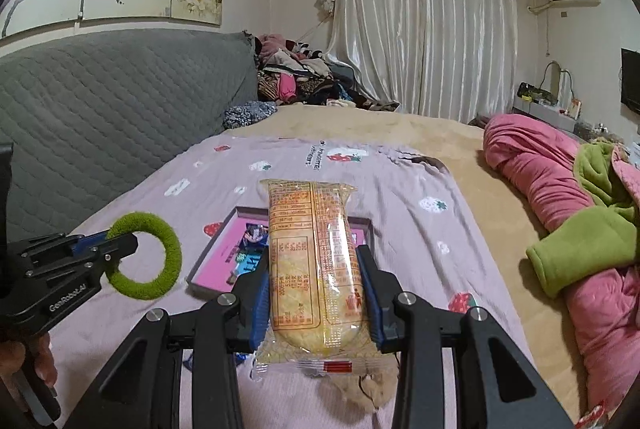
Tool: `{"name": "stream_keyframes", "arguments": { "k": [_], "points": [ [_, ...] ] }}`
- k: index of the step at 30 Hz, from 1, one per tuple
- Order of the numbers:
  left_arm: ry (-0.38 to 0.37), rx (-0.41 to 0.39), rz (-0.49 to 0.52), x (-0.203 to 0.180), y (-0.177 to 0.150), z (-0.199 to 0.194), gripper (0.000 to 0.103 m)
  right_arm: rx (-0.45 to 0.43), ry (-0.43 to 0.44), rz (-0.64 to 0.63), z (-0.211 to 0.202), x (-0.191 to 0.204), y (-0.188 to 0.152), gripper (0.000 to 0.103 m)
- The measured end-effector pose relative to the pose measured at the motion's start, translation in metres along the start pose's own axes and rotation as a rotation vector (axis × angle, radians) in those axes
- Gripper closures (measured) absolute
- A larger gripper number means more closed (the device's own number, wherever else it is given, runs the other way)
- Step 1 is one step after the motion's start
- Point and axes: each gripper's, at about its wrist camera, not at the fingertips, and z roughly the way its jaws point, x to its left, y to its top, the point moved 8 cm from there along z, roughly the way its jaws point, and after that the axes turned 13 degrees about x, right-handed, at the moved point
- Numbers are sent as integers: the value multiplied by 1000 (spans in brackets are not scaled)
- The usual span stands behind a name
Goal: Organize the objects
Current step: 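Carry the green ring and bread roll over the tray with both tools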
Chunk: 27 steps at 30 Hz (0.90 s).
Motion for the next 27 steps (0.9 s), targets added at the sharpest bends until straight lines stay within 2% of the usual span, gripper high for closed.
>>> {"name": "stream_keyframes", "arguments": {
  "k": [8, 16, 19, 27],
  "points": [
    [-5, -19, -9, 6, 39, 10, 91, -6, -8, -16, 20, 3, 28, 64],
    [-25, -37, -18, 9, 61, 34, 91, 19, 21, 23, 64, 5, 39, 64],
    [-7, -16, -23, 13, 64, 54, 91, 40, 44, 21, 85, 9, 34, 64],
    [-23, 24, -36, 18, 66, 115, 91, 96, 66, 78, 141, 2, 21, 64]
  ]
}}
